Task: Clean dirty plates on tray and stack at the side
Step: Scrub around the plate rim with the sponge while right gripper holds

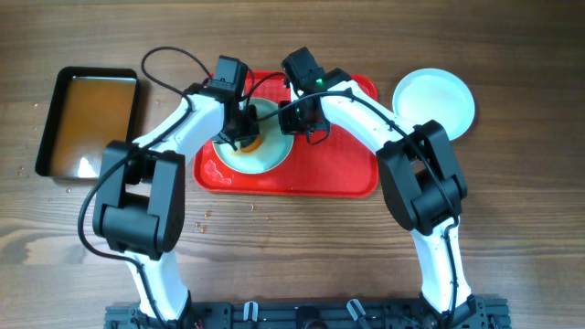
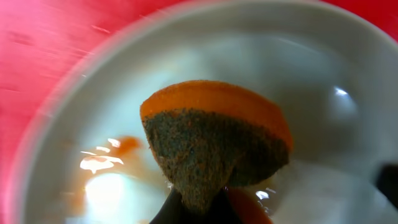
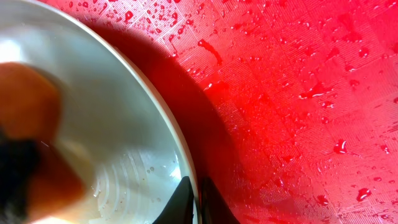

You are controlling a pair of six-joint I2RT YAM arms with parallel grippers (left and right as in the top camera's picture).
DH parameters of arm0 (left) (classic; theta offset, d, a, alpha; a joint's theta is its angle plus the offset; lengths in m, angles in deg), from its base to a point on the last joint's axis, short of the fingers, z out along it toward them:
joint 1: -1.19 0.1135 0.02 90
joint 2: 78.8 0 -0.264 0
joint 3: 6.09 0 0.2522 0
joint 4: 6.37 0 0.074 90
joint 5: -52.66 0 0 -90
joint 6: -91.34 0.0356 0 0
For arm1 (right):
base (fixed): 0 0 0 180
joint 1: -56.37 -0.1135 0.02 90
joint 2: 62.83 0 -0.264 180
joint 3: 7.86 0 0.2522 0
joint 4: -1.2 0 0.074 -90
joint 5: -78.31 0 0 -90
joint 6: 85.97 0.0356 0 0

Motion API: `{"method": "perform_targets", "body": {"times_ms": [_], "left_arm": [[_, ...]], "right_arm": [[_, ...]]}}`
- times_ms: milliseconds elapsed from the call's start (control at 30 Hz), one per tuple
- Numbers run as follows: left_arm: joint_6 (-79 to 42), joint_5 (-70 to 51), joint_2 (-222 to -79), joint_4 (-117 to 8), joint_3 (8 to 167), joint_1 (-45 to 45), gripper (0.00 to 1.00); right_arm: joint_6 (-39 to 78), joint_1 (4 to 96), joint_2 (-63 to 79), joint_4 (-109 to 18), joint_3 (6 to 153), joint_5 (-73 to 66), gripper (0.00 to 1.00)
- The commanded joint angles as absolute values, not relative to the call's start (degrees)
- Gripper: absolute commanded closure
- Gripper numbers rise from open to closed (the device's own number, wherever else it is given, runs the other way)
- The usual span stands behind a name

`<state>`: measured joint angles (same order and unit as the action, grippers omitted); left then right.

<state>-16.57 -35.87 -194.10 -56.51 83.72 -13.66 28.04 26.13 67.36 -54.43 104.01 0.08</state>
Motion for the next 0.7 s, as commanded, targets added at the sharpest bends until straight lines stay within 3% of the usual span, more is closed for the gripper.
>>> {"method": "perform_targets", "body": {"times_ms": [0, 133, 300, 400, 533, 667], "left_arm": [[-17.1, -49.3, -196.4, -56.2, 83.6, -10.7, 0.96], [-15.4, -51.3, -196.4, -54.3, 83.6, -10.0, 0.96], [-15.2, -66.7, -195.4, -54.7, 83.9, -10.2, 0.96], [-15.5, -68.9, -192.4, -54.6, 83.9, -10.5, 0.96], [-16.0, -65.3, -187.4, -54.5, 83.9, -10.6, 0.96], [-16.5, -49.3, -185.2, -55.1, 83.8, -10.6, 0.96]], "right_arm": [[28.2, 26.4, 69.8, -54.8, 103.7, -2.9, 0.94], [28.2, 26.4, 69.8, -54.9, 103.7, -2.9, 0.94], [28.2, 26.4, 69.8, -54.9, 103.7, -2.9, 0.94], [28.2, 26.4, 69.8, -54.8, 103.7, -2.9, 0.94], [28.2, 26.4, 69.8, -54.8, 103.7, -2.9, 0.95], [28.2, 26.4, 69.8, -54.8, 103.7, -2.9, 0.95]]}}
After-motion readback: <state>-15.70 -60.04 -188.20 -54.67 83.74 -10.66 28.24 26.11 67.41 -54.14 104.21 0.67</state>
